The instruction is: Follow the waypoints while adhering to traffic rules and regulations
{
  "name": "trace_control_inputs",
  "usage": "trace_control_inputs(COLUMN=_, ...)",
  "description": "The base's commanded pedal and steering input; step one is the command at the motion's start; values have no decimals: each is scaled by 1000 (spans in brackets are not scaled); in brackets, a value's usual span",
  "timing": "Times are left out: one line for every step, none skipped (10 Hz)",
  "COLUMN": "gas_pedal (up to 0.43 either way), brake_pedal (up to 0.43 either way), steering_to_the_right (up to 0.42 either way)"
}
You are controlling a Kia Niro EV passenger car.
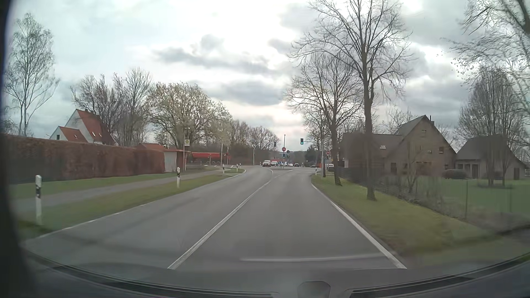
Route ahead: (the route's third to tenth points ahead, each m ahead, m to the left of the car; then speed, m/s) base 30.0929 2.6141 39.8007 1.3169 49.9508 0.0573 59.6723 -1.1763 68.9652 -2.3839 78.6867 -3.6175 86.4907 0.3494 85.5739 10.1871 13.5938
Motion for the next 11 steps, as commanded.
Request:
trace_control_inputs(gas_pedal=118, brake_pedal=0, steering_to_the_right=9)
trace_control_inputs(gas_pedal=118, brake_pedal=0, steering_to_the_right=9)
trace_control_inputs(gas_pedal=118, brake_pedal=0, steering_to_the_right=9)
trace_control_inputs(gas_pedal=118, brake_pedal=0, steering_to_the_right=9)
trace_control_inputs(gas_pedal=118, brake_pedal=0, steering_to_the_right=9)
trace_control_inputs(gas_pedal=118, brake_pedal=0, steering_to_the_right=8)
trace_control_inputs(gas_pedal=118, brake_pedal=0, steering_to_the_right=8)
trace_control_inputs(gas_pedal=118, brake_pedal=0, steering_to_the_right=9)
trace_control_inputs(gas_pedal=118, brake_pedal=0, steering_to_the_right=10)
trace_control_inputs(gas_pedal=118, brake_pedal=0, steering_to_the_right=10)
trace_control_inputs(gas_pedal=118, brake_pedal=0, steering_to_the_right=10)
